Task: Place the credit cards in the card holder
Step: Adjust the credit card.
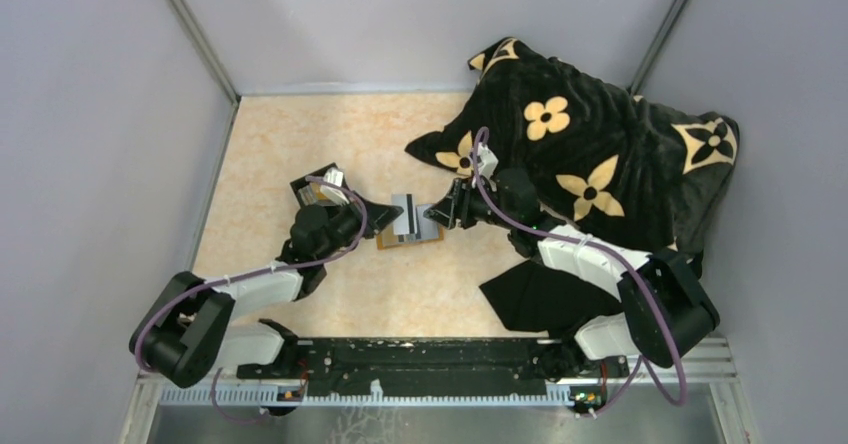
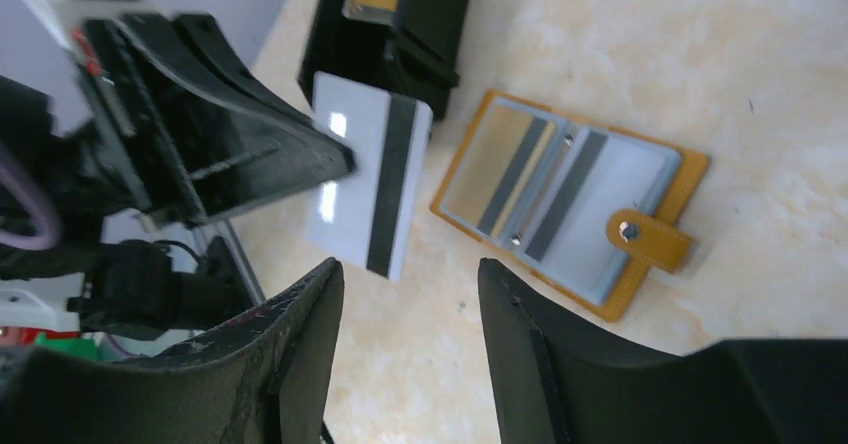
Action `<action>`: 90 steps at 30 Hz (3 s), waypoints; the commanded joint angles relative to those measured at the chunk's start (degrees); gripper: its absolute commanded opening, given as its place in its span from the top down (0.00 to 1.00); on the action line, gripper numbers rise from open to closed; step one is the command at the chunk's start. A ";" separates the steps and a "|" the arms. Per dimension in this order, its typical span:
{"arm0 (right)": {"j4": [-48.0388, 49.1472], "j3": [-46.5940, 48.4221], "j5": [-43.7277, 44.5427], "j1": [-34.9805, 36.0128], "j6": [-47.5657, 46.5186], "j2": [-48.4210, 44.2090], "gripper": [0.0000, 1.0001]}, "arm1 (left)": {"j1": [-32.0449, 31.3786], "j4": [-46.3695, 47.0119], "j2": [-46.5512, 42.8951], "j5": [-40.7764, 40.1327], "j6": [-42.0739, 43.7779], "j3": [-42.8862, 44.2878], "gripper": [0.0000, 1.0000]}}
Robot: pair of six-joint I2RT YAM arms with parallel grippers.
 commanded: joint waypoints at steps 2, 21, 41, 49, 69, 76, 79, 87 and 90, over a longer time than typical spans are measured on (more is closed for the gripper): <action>16.47 -0.46 -7.85 -1.88 6.83 0.38 0.47 | 0.34 17.27 3.88 4.20 -9.69 -2.30 1.00; 30.81 -4.51 -12.98 -4.05 14.37 8.11 0.51 | 1.74 52.33 26.80 8.12 -27.63 -4.45 1.00; 36.22 -6.55 -14.05 -4.52 16.52 12.66 0.55 | 1.87 55.94 28.46 8.88 -29.08 -3.43 1.00; 38.11 -7.28 -14.18 -4.51 17.27 14.21 0.56 | 1.98 55.89 27.67 9.00 -28.74 -3.47 1.00; 43.10 -6.50 -16.42 -4.77 20.57 17.48 0.61 | 2.67 55.89 29.08 13.25 -29.37 -1.33 1.00; 43.53 -5.25 -17.34 -4.77 21.47 19.89 0.80 | 2.51 55.90 30.75 14.26 -29.99 -0.55 1.00; 44.25 -4.58 -18.28 -4.77 22.59 20.78 1.00 | 2.51 55.87 31.66 13.92 -30.27 -0.72 1.00; 32.89 -2.82 -16.51 -4.77 18.50 16.70 1.00 | 4.29 51.41 30.56 9.58 -29.49 -3.07 0.55; 20.79 -0.36 -13.19 -4.77 12.09 12.96 1.00 | 4.89 43.43 26.17 8.29 -25.81 -3.40 0.50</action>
